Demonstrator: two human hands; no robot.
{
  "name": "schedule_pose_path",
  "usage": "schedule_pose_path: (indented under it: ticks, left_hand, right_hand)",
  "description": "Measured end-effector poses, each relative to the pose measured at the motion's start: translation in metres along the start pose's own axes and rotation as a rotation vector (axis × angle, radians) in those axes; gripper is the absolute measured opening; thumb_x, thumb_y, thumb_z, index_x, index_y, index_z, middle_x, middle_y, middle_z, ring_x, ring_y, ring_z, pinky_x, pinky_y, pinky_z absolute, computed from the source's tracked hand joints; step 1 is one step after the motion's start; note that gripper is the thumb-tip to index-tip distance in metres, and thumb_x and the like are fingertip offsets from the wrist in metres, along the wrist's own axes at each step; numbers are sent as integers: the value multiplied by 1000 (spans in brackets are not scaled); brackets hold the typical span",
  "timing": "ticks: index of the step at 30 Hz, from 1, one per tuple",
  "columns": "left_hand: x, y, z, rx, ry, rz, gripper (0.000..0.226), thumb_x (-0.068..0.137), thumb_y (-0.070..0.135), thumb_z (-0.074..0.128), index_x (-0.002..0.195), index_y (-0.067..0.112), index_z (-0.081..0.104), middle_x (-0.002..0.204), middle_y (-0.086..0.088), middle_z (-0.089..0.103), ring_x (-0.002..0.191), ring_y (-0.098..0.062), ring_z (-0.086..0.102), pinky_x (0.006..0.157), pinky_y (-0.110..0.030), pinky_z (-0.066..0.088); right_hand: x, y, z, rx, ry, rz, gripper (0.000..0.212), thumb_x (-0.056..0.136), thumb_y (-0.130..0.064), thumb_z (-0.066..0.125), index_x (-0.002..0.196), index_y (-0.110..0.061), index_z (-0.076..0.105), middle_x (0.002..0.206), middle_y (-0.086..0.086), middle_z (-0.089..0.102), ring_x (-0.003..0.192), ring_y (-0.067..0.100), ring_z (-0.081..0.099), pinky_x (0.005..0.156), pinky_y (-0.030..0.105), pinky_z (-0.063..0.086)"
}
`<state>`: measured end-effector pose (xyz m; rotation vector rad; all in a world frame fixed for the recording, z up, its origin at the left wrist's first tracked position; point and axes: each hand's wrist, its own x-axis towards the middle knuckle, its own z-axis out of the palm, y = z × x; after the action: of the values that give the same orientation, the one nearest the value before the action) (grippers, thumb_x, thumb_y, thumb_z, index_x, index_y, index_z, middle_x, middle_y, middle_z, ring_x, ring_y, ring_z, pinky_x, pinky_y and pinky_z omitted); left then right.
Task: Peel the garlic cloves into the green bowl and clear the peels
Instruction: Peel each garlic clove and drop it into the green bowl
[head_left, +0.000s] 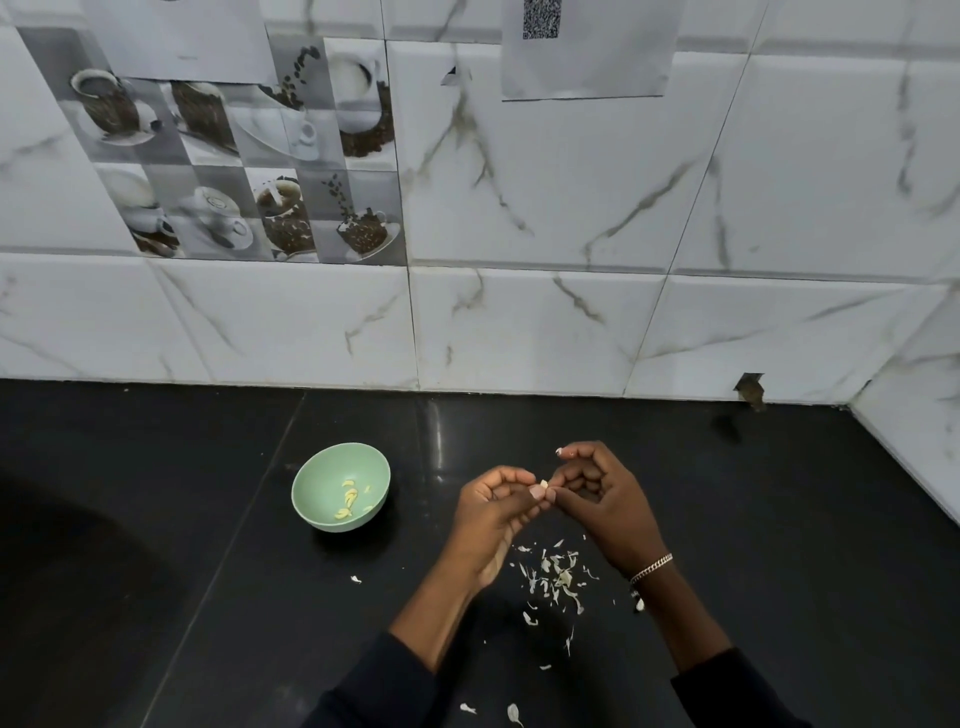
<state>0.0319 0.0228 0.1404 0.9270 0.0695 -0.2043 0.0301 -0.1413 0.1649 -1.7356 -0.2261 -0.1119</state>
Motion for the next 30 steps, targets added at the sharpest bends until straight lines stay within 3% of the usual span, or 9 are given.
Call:
schedule_pose_path:
  ticks: [6,18,30]
  left_hand:
    - [-1,-2,1,-32,-17,-49,27,76,-9,74,100,-3,62,89,-22,72,82,-24,72,78,-26,60]
    - [-2,4,-3,59,-86,-51,28,79,-9,73,102,-2,58,87,-21,72,77,-25,71,72,-25,58]
    - [-2,2,-3,56,-97,-69,28,78,-10,74,102,-4,62,85,-19,70,77,-23,71,72,-24,58]
  right_hand:
    - [-1,-2,-1,50,-15,37,38,82,-1,78,112,-14,60,87,13,73,79,29,71,77,43,58]
    - [1,-9,-8,39,-114,52,48,81,4,77,122,-14,57,87,13,72,77,23,70,71,29,56]
    - [-4,-6,-1,117,-57,84,43,80,7,76,107,-4,45,79,11,70,70,21,62,68,33,53]
